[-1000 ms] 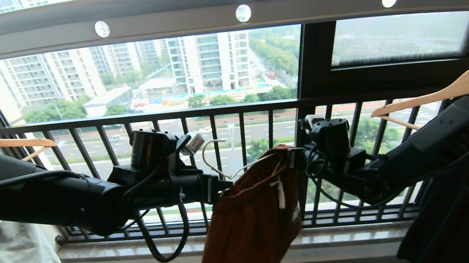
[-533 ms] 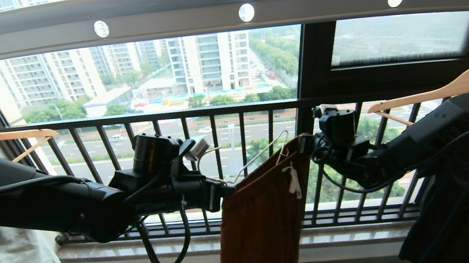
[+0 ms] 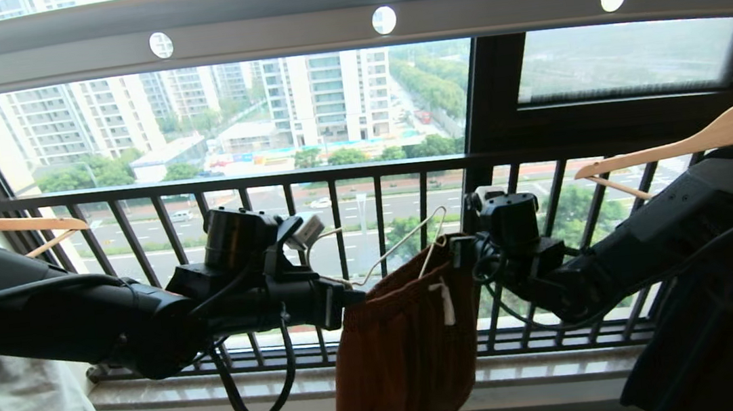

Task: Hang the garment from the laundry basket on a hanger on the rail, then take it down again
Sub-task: Take the clothes off the clothes rack

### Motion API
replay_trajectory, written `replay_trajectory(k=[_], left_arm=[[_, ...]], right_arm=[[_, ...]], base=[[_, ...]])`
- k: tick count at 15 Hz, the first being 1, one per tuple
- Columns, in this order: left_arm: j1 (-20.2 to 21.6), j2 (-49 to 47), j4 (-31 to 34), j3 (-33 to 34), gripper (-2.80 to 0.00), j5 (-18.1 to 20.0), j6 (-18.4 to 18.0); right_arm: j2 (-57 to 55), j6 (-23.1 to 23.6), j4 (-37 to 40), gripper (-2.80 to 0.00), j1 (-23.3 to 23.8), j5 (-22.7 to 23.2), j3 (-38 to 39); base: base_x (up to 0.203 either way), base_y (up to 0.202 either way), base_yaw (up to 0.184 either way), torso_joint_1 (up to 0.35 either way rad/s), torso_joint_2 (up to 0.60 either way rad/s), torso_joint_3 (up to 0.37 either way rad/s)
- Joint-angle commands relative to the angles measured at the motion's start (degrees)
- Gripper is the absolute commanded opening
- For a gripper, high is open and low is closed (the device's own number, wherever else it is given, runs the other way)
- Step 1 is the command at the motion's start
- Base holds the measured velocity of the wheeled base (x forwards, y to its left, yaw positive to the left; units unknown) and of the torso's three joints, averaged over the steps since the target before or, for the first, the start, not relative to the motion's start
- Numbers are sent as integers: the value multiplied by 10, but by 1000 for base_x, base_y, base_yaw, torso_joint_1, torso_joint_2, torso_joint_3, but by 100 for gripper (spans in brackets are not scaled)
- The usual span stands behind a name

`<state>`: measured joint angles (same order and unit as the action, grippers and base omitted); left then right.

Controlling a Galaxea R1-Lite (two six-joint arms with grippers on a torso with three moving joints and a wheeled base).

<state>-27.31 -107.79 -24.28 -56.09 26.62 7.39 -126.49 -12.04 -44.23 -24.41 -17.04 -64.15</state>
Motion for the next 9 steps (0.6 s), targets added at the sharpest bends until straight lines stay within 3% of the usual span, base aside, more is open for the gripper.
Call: replay_trajectory(k=[1, 4, 6, 9], left_arm=[[0, -3, -5, -4, -280, 2, 3], [0, -10, -52, -3, -280, -11, 32], [0, -24, -85, -4, -280, -48, 39], [0, -29, -89, -12, -280, -58, 52]], right_arm=[[31, 7, -3, -280, -60, 2, 42], [43, 12, -2, -280, -103, 2, 72], [46, 20, -2, -280, -126, 2, 88], [55, 24, -2, -280, -152, 2, 106]], base=[[0, 0, 0, 0, 0, 0], [0, 0, 0, 0, 0, 0], [0, 0, 0, 0, 0, 0], [0, 0, 0, 0, 0, 0]])
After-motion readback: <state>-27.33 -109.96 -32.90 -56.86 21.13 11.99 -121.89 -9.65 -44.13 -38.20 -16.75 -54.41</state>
